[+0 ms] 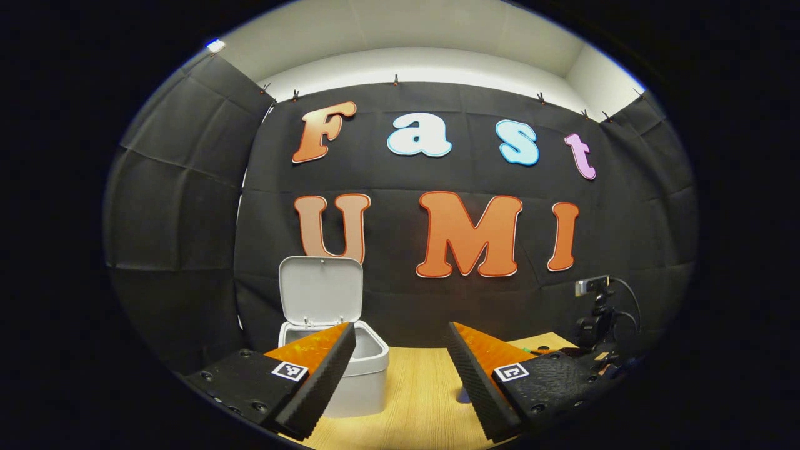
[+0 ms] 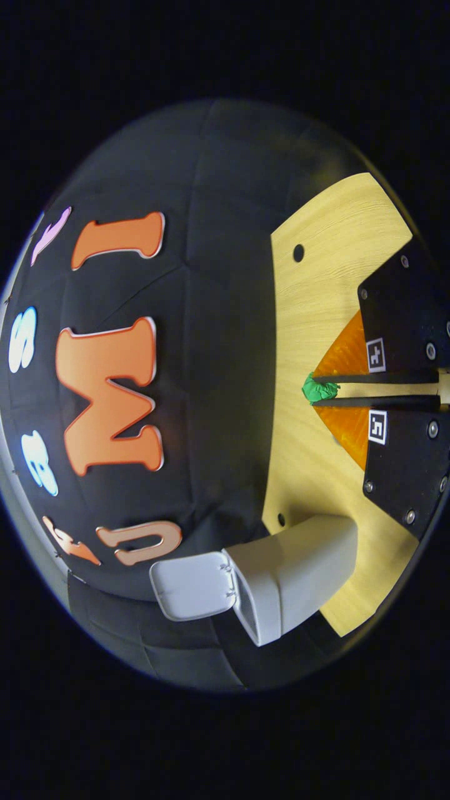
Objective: Press the lid of the desktop garbage bin to open it, pick up the crumpled paper on the desktop and throw it into the bin, then pick up the pop can on the desktop and drop it into the bin, and finally close the garbage bin lid.
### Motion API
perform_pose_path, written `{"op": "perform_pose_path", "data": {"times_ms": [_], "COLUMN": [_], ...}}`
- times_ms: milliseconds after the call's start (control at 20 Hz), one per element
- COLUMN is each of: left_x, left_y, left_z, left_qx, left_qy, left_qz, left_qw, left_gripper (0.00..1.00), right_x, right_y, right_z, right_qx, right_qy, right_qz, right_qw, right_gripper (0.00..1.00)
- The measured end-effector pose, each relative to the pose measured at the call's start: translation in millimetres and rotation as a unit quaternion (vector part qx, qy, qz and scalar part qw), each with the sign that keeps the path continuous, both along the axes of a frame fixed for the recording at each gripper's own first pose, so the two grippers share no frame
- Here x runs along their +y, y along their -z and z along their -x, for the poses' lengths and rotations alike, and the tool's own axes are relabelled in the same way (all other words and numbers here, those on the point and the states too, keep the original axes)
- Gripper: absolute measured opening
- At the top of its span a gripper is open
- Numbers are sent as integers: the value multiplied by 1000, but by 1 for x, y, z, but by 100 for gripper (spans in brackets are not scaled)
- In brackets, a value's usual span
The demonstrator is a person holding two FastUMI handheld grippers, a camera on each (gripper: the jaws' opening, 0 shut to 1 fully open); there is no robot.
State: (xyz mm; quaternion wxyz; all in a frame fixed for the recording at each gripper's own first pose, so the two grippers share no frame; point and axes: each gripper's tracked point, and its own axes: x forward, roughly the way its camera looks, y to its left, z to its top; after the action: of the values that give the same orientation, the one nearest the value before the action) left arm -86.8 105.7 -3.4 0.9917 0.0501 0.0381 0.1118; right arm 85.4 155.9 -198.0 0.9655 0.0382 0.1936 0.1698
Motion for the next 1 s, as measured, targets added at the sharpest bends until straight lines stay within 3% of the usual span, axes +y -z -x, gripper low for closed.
{"op": "perform_pose_path", "data": {"times_ms": [250, 450, 1000], "left_x": [16, 32, 95], "left_y": [-13, -13, -18], "left_z": [9, 18, 58], "left_qx": [-16, -20, -31], "left_qy": [-11, -23, -88], "left_qz": [-7, 3, 11], "left_qw": [1000, 1000, 996], "left_gripper": [93, 92, 93], "right_x": [46, 95, 250], "right_y": [-72, -105, -129], "right_z": [-1, -2, 0], "right_qx": [-42, -56, -76], "right_qy": [-40, -87, -203], "right_qz": [-52, -85, -88], "right_qw": [997, 991, 972], "right_gripper": [7, 7, 7]}}
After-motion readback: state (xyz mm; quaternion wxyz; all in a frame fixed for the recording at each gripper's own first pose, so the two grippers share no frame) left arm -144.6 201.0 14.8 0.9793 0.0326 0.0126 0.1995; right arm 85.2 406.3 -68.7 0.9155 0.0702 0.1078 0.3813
